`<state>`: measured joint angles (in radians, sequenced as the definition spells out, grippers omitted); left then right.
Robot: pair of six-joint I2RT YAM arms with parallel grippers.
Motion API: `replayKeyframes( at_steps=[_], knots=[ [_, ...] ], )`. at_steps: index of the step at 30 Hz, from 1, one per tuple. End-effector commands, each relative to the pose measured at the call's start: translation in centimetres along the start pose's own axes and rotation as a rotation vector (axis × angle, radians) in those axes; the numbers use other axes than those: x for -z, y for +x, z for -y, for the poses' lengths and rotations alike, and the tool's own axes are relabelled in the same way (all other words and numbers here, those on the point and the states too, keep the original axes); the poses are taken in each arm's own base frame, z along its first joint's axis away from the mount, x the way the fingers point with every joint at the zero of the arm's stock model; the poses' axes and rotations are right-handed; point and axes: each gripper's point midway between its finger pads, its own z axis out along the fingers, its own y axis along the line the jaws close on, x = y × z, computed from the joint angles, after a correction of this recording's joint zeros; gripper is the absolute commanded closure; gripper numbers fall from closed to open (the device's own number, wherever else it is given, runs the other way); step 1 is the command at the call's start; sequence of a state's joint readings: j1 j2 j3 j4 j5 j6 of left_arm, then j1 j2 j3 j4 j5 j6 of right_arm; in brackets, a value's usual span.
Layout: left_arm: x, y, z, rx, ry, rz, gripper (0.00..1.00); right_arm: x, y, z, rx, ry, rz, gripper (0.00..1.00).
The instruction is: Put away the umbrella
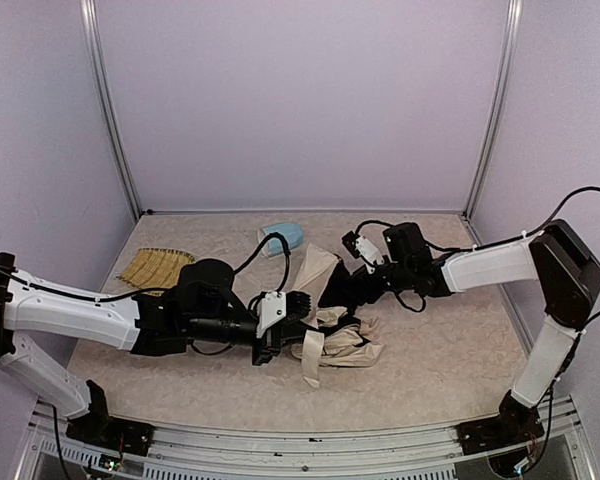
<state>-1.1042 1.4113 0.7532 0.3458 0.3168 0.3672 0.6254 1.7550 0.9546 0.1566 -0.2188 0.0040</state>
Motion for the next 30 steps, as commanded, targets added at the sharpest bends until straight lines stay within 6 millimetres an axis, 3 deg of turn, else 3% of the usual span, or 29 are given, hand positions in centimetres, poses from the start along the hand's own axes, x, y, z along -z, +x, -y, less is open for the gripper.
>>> replayKeyframes(
  at_steps=[1, 7, 9, 12, 15, 19, 23, 26, 30],
  knots=[
    [-1.2, 3.4, 1.0, 0.107, 0.110, -0.082, 1.00, 2.5, -1.4, 0.0, 0.063, 0.044, 0.047, 0.33],
    [-3.2, 6.9, 6.2, 0.176, 0.321, -0.296, 1.00, 6.6, -2.0, -1.2, 0.043, 0.020, 0.061, 0.31],
    [-3.3, 8.4, 7.6, 0.167, 0.344, -0.357, 1.00, 8.6, -3.8, -1.6, 0.056, 0.021, 0.117, 0.29],
    [-3.7, 10.2, 8.6, 0.190, 0.376, -0.427, 1.00, 10.1, -6.3, -3.4, 0.071, -0.072, 0.188, 0.23],
    [-4.1, 11.3, 9.0, 0.202, 0.394, -0.474, 1.00, 9.8, -8.6, -5.2, 0.036, -0.196, 0.199, 0.20],
    [-4.3, 11.9, 9.0, 0.202, 0.382, -0.485, 1.00, 7.2, -9.3, -3.9, -0.038, -0.168, 0.112, 0.13],
    [-4.3, 12.2, 9.1, 0.195, 0.382, -0.492, 0.99, 5.2, -9.2, -5.6, -0.054, -0.306, 0.072, 0.11],
    [-4.3, 12.5, 9.0, 0.198, 0.375, -0.499, 0.99, 4.3, -8.4, -6.2, -0.078, -0.354, 0.040, 0.21],
    [-4.3, 12.5, 9.0, 0.193, 0.370, -0.495, 0.98, 4.3, -7.8, -7.9, -0.092, -0.465, 0.025, 0.55]
  ],
)
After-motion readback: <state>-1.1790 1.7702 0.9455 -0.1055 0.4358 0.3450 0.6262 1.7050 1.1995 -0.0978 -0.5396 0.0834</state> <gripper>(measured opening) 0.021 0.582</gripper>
